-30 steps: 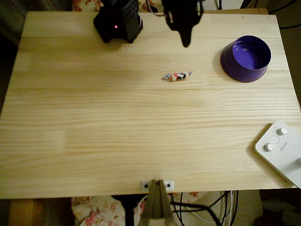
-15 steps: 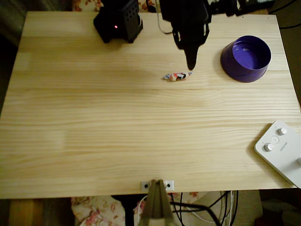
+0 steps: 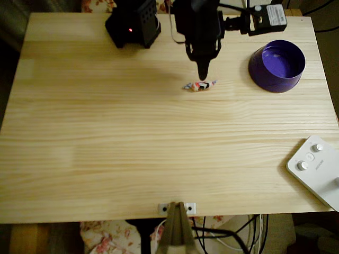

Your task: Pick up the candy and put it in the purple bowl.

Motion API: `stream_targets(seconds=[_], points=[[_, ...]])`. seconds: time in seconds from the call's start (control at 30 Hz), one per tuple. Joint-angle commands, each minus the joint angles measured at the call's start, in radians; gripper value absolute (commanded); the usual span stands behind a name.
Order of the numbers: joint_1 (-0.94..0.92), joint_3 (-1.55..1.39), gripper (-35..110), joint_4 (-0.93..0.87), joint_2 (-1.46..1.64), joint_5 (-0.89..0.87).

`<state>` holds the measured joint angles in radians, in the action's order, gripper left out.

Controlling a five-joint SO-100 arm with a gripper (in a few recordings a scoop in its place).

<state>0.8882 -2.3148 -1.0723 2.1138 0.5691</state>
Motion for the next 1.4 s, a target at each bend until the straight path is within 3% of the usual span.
stream_targets(seconds=[0.0, 1.37], points=[[0.009, -0.011, 18, 0.025, 0.046, 0.014], [-0.069, -0.043, 20, 0.258, -0.225, 0.046]])
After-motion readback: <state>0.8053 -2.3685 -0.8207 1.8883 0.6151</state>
